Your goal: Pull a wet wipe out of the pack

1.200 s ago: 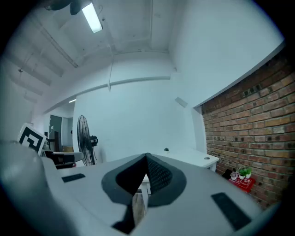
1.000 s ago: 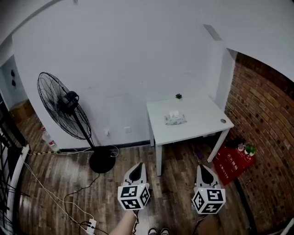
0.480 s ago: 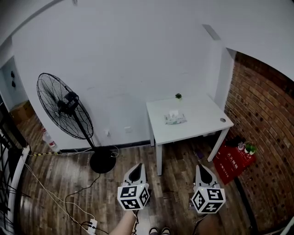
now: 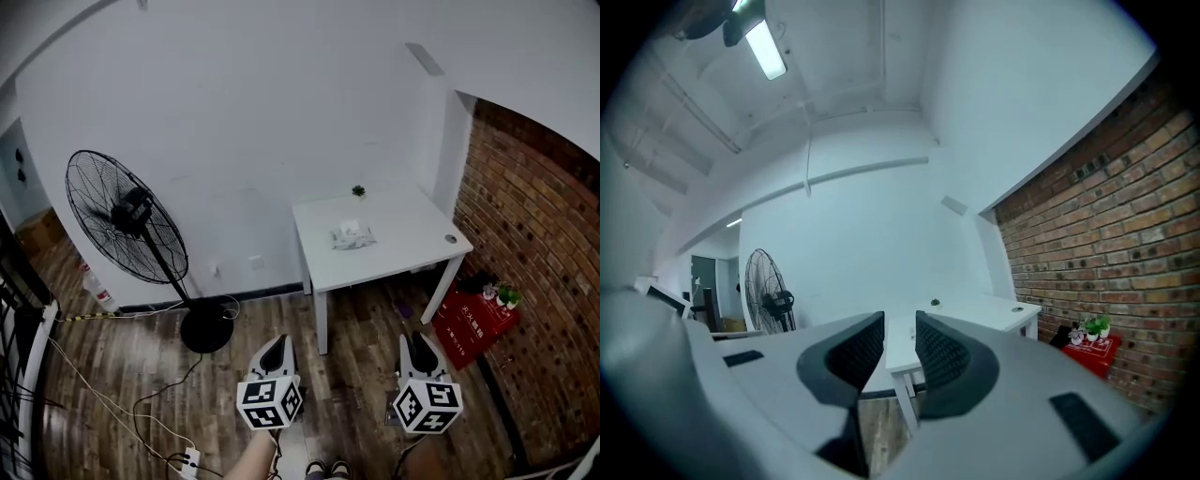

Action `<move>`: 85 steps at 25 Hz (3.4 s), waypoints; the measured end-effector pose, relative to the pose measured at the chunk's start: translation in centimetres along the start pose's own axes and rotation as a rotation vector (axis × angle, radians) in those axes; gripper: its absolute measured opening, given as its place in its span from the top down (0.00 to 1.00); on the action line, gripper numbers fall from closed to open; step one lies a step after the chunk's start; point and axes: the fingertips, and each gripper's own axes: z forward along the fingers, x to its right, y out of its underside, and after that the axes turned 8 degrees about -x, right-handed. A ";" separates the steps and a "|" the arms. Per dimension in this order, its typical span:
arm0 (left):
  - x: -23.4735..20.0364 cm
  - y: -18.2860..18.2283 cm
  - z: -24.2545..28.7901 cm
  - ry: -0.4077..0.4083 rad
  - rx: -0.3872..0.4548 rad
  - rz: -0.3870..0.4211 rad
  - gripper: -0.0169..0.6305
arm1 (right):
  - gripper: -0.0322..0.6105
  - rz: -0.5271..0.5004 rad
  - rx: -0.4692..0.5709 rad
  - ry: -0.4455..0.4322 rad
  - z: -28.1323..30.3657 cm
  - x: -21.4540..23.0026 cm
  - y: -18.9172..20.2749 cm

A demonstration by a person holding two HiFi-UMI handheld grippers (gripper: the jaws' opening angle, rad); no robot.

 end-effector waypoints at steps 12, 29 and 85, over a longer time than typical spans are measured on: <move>-1.8 -0.7 0.6 0.047 -0.006 0.069 0.97 | 0.77 0.011 -0.001 0.039 1.6 -1.1 0.9; -5.2 -1.3 10.1 0.001 -0.041 0.029 0.97 | 0.77 0.004 -0.031 0.048 10.4 2.4 -0.8; -11.4 -11.1 58.3 0.029 -0.141 0.013 0.97 | 0.77 0.016 -0.153 0.000 56.8 14.3 -10.0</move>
